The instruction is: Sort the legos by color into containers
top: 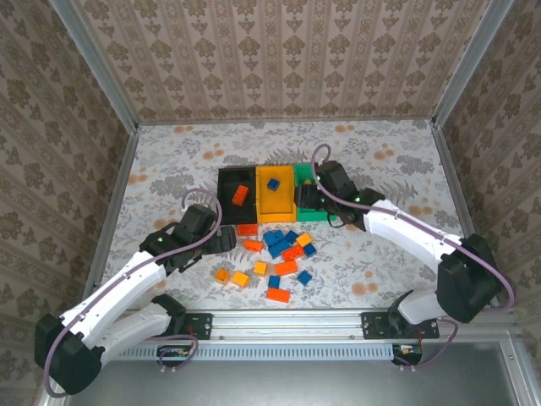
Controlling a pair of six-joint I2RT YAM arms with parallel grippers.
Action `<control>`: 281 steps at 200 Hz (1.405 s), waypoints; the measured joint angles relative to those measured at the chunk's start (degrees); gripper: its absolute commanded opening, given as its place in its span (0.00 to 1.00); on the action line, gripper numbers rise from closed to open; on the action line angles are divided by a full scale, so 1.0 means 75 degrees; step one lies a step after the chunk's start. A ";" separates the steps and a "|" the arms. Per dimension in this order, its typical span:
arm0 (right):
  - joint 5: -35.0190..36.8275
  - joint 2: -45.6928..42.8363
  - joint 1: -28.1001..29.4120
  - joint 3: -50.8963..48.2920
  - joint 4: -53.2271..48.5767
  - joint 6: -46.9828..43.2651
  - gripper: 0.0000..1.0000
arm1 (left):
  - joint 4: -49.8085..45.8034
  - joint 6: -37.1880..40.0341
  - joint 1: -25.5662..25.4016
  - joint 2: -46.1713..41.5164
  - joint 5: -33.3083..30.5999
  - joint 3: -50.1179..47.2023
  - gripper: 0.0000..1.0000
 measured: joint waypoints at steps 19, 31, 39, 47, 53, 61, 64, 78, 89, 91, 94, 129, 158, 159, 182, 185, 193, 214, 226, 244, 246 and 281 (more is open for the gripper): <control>-0.0073 -0.0463 0.0178 -0.0720 0.0114 0.0006 0.70 | 0.0006 0.0000 0.0000 -0.0003 0.0134 -0.0015 1.00; -0.0137 -0.0673 0.0230 -0.1093 0.0207 0.0026 0.71 | 0.0003 0.0000 0.0000 -0.0009 0.0204 -0.0076 0.98; -0.0169 -0.0764 0.0248 -0.1282 0.0251 0.0032 0.71 | -0.0003 -0.0003 0.0000 -0.0012 0.0236 -0.0131 0.96; -0.0178 -0.0819 0.0254 -0.1428 0.0268 0.0052 0.71 | -0.0032 -0.0012 0.0000 -0.0017 0.0265 -0.0192 0.93; -0.0178 -0.0857 0.0265 -0.1533 0.0286 0.0058 0.71 | -0.0070 -0.0015 -0.0003 -0.0017 0.0280 -0.0230 0.91; -0.0178 -0.0898 0.0265 -0.1647 0.0312 0.0064 0.71 | -0.0111 -0.0044 -0.0003 -0.0015 0.0294 -0.0294 0.90; -0.0178 -0.0915 0.0265 -0.1690 0.0329 0.0067 0.71 | -0.0134 -0.0050 -0.0003 -0.0017 0.0312 -0.0323 0.90; -0.0178 -0.1003 0.0265 -0.1856 0.0344 0.0087 0.71 | -0.0172 -0.0128 -0.0003 -0.0009 0.0396 -0.0481 0.89; -0.0175 -0.1052 0.0265 -0.1932 0.0379 0.0117 0.71 | -0.0175 -0.0213 -0.0050 0.0032 0.0487 -0.0629 0.90; -0.0175 -0.1061 0.0265 -0.1944 0.0391 0.0122 0.71 | -0.0172 -0.0219 -0.0055 0.0038 0.0490 -0.0647 0.91; -0.0175 -0.1067 0.0265 -0.1955 0.0399 0.0137 0.71 | -0.0166 -0.0248 -0.0082 0.0055 0.0522 -0.0691 0.91; -0.0172 -0.1093 0.0265 -0.1985 0.0478 0.0146 0.71 | -0.0122 -0.0644 -0.0717 0.0443 0.0758 -0.1163 0.89; -0.0172 -0.1107 0.0265 -0.1988 0.0481 0.0146 0.71 | 0.0108 -0.1014 -0.1116 0.0743 0.0886 -0.1440 0.85; -0.0172 -0.1107 0.0265 -0.1988 0.0481 0.0146 0.71 | 0.0131 -0.1020 -0.1128 0.0743 0.0889 -0.1440 0.85; -0.0169 -0.1183 0.0265 -0.1988 0.0478 0.0143 0.71 | 0.0533 -0.1285 -0.1314 0.0845 0.0941 -0.1492 0.79; -0.0166 -0.1195 0.0265 -0.1988 0.0481 0.0143 0.71 | 0.0574 -0.1306 -0.1329 0.0860 0.0959 -0.1495 0.78; -0.0154 -0.1236 0.0265 -0.1988 0.0478 0.0143 0.71 | 0.0705 -0.1355 -0.1355 0.0924 0.0965 -0.1513 0.75; -0.0114 -0.1352 0.0265 -0.1988 0.0478 0.0143 0.72 | 0.0801 -0.1451 -0.1393 0.1177 0.0994 -0.1638 0.66; -0.0114 -0.1408 0.0265 -0.1988 0.0475 0.0143 0.72 | 0.0787 -0.1480 -0.1408 0.1241 0.0994 -0.1687 0.64; -0.0111 -0.1457 0.0265 -0.1988 0.0475 0.0143 0.72 | 0.0755 -0.1492 -0.1408 0.1218 0.1003 -0.1687 0.59; -0.0111 -0.1457 0.0265 -0.1988 0.0475 0.0143 0.72 | 0.0749 -0.1492 -0.1411 0.1218 0.1003 -0.1687 0.58; -0.0102 -0.1457 0.0265 -0.1988 0.0475 0.0146 0.72 | 0.0589 -0.1574 -0.1478 0.0927 0.1003 -0.1687 0.46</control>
